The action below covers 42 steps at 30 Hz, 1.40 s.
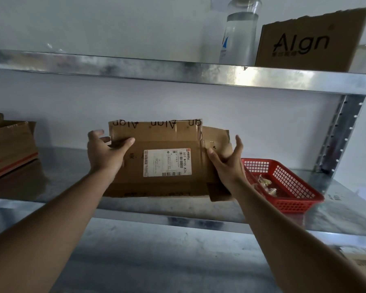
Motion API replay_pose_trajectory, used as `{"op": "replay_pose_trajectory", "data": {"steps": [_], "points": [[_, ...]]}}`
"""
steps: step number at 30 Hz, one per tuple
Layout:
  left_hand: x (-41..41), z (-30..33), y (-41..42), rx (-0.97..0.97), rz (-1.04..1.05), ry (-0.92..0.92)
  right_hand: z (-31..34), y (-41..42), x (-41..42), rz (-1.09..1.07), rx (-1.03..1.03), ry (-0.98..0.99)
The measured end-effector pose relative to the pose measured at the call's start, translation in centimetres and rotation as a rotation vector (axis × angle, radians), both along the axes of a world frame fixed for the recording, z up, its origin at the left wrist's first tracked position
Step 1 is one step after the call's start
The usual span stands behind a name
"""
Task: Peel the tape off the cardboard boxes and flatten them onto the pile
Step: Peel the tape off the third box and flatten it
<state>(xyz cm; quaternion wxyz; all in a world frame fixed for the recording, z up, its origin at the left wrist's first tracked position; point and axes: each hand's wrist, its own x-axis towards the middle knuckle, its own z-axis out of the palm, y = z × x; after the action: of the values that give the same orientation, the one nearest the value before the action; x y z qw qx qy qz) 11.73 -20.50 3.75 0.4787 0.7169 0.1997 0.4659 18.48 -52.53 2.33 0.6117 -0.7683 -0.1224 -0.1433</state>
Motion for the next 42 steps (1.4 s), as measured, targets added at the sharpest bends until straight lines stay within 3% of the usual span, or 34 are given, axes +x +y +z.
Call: {"op": "replay_pose_trajectory", "data": {"steps": [5, 9, 14, 21, 26, 30, 35, 42], "points": [[0.1, -1.2, -0.9, -0.081, -0.209, 0.358, -0.7, -0.8, 1.3, -0.302, -0.260, -0.007], [-0.2, -3.1, -0.9, 0.116, -0.364, 0.514, -1.2, -1.5, 2.0, -0.424, -0.322, 0.016], [0.0, -4.2, -1.4, 0.337, -0.268, 0.508, -2.3, -1.3, 1.9, -0.387, -0.351, 0.132], [0.7, -5.4, -2.4, 0.704, -0.192, 0.914, -4.1, -0.8, 1.8, -0.250, -0.721, 0.125], [1.6, -7.1, -3.1, 0.754, -0.290, 1.099, -5.9, -0.4, 2.6, -0.170, -0.933, 0.142], [1.9, -7.8, -3.5, 0.860, -0.331, 1.155, -7.4, -0.2, 3.5, -0.105, -1.082, 0.094], [2.8, -8.4, -3.8, 0.982, -0.481, 1.074, -7.7, 1.0, 3.4, 0.159, -0.990, 0.003], [3.8, -11.2, -2.6, 0.984, -0.566, 1.086, -10.0, 1.5, 4.3, 0.208, -1.320, 0.009]]}}
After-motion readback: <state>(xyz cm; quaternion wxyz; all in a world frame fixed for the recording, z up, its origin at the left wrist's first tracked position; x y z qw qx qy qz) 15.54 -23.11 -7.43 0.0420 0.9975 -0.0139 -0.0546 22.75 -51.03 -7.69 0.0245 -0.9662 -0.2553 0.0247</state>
